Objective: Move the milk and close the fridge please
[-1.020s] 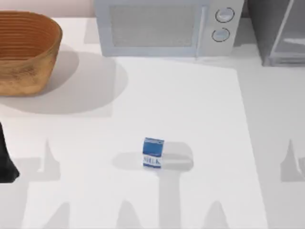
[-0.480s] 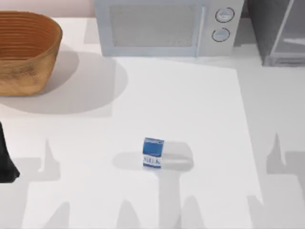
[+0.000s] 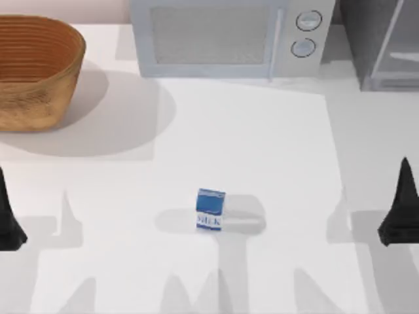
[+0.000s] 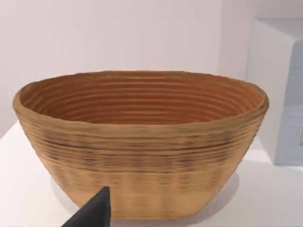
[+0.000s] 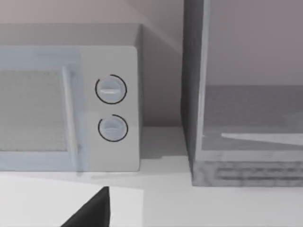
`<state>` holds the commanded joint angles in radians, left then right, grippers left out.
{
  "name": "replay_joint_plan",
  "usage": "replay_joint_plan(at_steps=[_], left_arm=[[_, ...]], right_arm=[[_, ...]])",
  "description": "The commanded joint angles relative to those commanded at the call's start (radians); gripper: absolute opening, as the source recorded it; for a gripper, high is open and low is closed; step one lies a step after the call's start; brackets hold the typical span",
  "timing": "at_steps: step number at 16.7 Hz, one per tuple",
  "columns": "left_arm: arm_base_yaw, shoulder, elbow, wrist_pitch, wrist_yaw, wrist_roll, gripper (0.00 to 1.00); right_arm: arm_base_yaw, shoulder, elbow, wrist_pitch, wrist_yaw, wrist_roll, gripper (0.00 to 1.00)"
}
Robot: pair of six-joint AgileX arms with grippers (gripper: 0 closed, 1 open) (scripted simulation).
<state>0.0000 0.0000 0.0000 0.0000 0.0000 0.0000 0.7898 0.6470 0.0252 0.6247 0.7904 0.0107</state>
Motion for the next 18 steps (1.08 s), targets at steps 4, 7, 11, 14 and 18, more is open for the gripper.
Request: replay_joint_plan(at_steps=[4, 7, 11, 14, 18], left_arm=[[0.0, 0.0, 0.0, 0.0, 0.0, 0.0, 1.0], [0.0, 0.0, 0.0, 0.0, 0.0, 0.0, 1.0], [0.0, 0.0, 0.0, 0.0, 0.0, 0.0, 1.0], [0.0, 0.0, 0.0, 0.0, 0.0, 0.0, 1.0], [0.0, 0.0, 0.0, 0.0, 0.0, 0.0, 1.0]], right_arm=[[0.124, 0.111, -0.001, 0.096, 0.127, 0.007, 1.0], [0.134, 0.121, -0.001, 0.105, 0.138, 0.007, 1.0], [0.136, 0.13, 0.007, 0.109, 0.141, 0.009, 1.0], [0.172, 0.226, 0.079, 0.159, 0.184, 0.016, 1.0], [0.247, 0.499, 0.248, 0.267, 0.293, 0.029, 1.0]])
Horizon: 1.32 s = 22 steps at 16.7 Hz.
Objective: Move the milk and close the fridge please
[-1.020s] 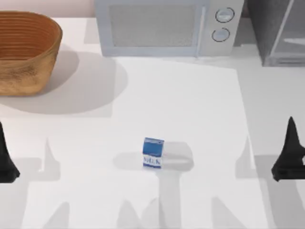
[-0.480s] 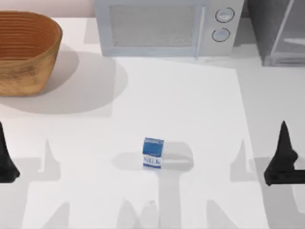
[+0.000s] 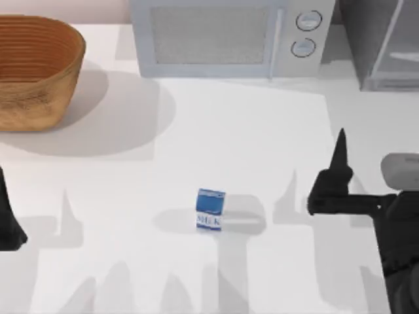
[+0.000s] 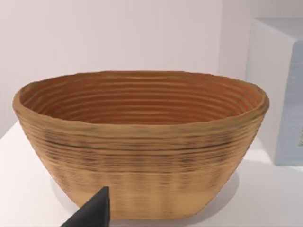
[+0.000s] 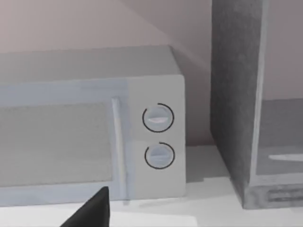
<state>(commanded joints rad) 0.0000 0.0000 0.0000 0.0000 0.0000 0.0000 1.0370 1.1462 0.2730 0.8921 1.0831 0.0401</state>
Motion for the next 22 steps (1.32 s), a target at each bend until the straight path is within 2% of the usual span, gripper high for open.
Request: replay_joint_plan(at_steps=[8, 12, 16, 22], left_arm=[[0.0, 0.0, 0.0, 0.0, 0.0, 0.0, 1.0], [0.0, 0.0, 0.0, 0.0, 0.0, 0.0, 1.0], [0.0, 0.0, 0.0, 0.0, 0.0, 0.0, 1.0], [0.0, 0.0, 0.0, 0.0, 0.0, 0.0, 1.0]], right_arm=[[0.159, 0.805, 0.435, 0.253, 0.264, 0.043, 1.0], [0.215, 1.127, 0.624, 0.354, 0.364, 0.067, 1.0], [0.241, 1.286, 0.733, 0.409, 0.416, 0.081, 1.0], [0.239, 1.299, 0.742, 0.411, 0.419, 0.083, 1.0]])
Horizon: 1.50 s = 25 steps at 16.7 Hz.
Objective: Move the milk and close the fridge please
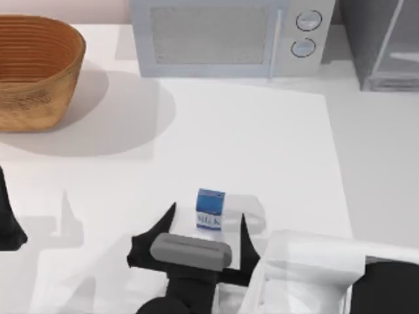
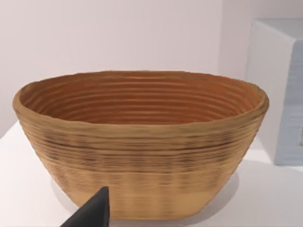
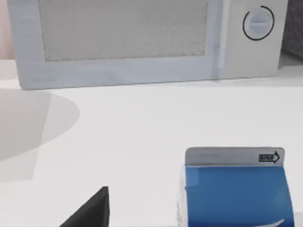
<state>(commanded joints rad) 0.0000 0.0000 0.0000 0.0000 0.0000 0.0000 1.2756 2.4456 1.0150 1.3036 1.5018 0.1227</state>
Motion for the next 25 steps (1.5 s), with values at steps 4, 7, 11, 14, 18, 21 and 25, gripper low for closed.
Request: replay_joint_plan(at_steps=[4, 7, 11, 14, 18, 21, 25], left_arm=[[0.0, 0.0, 0.0, 0.0, 0.0, 0.0, 1.0], [0.0, 0.0, 0.0, 0.0, 0.0, 0.0, 1.0], [0.0, 0.0, 0.0, 0.0, 0.0, 0.0, 1.0], [0.0, 0.0, 0.0, 0.0, 0.0, 0.0, 1.0], [0.0, 0.0, 0.0, 0.0, 0.0, 0.0, 1.0], [0.0, 0.0, 0.0, 0.0, 0.0, 0.0, 1.0], [0.0, 0.0, 0.0, 0.0, 0.0, 0.0, 1.0]], right_arm=[[-0.049, 0.013, 0.018, 0.037, -0.052, -0.036, 1.0], [-0.094, 0.026, 0.032, 0.067, -0.097, -0.067, 1.0], [-0.096, 0.027, 0.032, 0.069, -0.099, -0.069, 1.0], [-0.096, 0.027, 0.032, 0.069, -0.099, -0.069, 0.77], [-0.096, 0.027, 0.032, 0.069, -0.099, -0.069, 0.47], [-0.096, 0.027, 0.032, 0.069, -0.099, -0.069, 0.25], [-0.096, 0.027, 0.032, 0.069, -0.099, -0.069, 0.0]])
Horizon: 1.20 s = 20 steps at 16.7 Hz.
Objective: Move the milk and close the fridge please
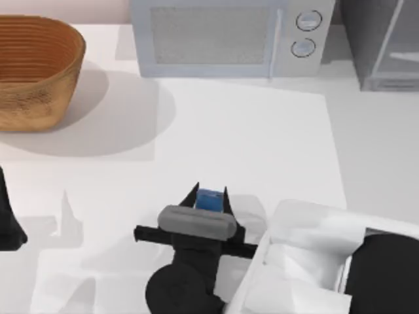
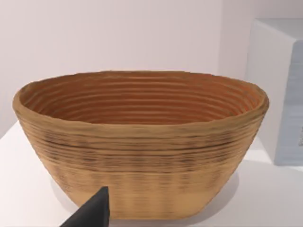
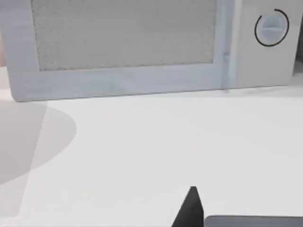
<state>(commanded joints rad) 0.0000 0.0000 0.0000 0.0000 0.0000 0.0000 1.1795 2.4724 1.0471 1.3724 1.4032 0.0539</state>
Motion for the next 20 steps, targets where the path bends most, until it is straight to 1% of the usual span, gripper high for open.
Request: replay_joint_plan(at_steps=[9, 15, 20], left_arm=[[0.0, 0.0, 0.0, 0.0, 0.0, 0.0, 1.0], [0.0, 0.0, 0.0, 0.0, 0.0, 0.0, 1.0], [0.0, 0.0, 0.0, 0.0, 0.0, 0.0, 1.0]], right_arm=[[0.003, -0.005, -0.001, -0.003, -0.001, 0.001, 0.0], [0.003, -0.105, -0.025, -0.086, -0.001, 0.007, 0.0], [0.003, -0.108, -0.024, -0.089, -0.001, 0.01, 0.0]])
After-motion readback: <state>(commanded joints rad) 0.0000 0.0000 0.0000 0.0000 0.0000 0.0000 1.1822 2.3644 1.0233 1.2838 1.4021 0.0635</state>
